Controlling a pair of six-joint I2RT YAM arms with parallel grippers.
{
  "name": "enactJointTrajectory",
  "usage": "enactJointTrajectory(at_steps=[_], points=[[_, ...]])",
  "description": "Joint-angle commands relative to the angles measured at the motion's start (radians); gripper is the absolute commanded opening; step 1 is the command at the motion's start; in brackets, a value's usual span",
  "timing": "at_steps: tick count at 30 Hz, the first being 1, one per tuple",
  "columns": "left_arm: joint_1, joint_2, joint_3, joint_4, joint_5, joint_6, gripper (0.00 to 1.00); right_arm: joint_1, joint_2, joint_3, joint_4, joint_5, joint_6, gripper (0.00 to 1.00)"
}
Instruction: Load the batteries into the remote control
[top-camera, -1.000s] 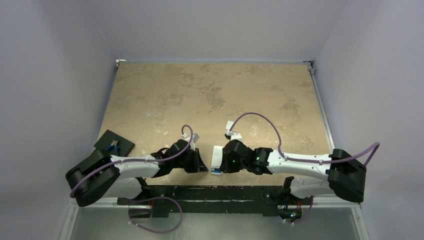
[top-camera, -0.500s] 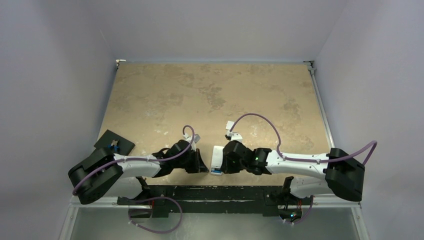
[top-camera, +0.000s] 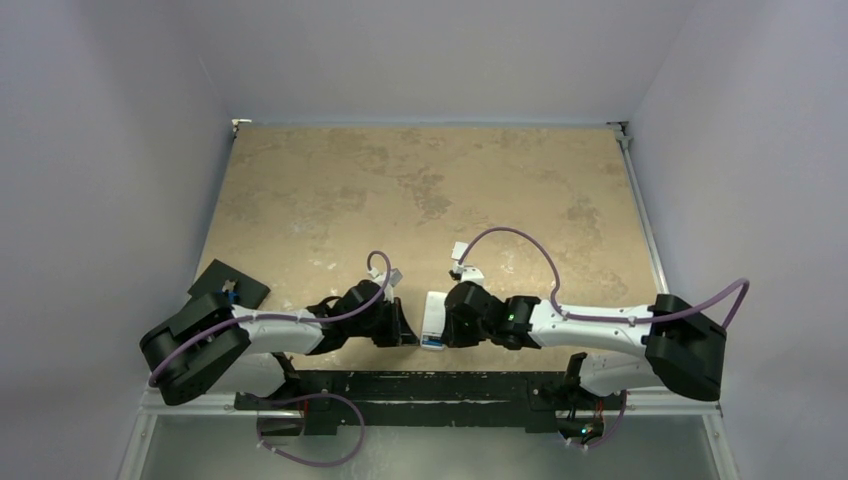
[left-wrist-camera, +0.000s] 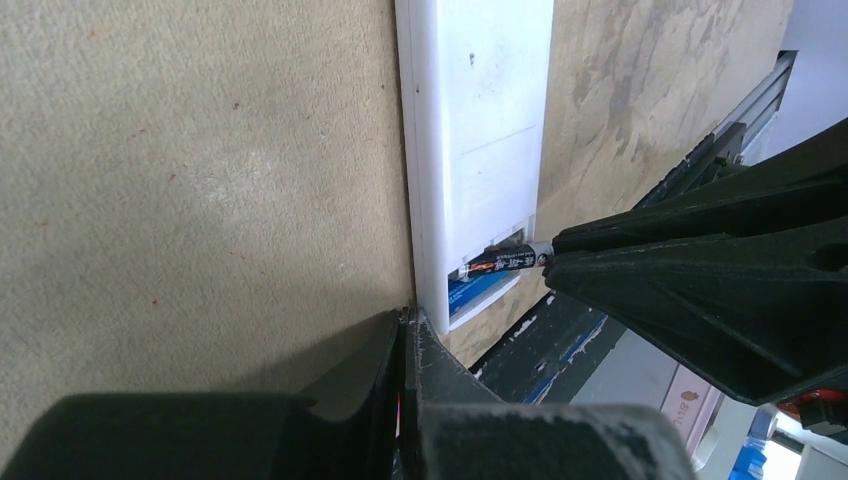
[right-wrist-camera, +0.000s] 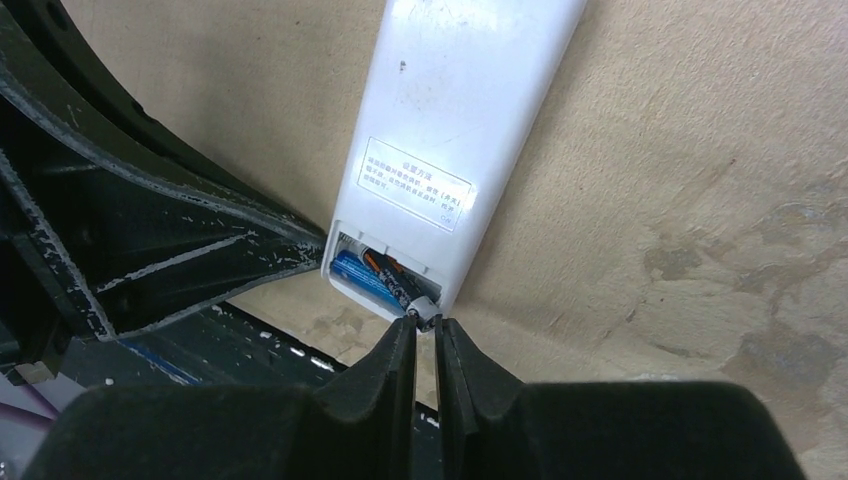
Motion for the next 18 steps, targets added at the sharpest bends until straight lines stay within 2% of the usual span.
enactJointTrajectory(at_steps=[1,18], points=[[-0.009,0.016,0.025,0.022,-0.005,0.000,0.00,-0.003,0.019,0.011,0.032,0.025,0.005,0.19],[-0.015,0.033,0.044,0.021,-0.005,0.001,0.00,-0.003,0.053,0.036,0.048,0.017,-0.031,0.13]])
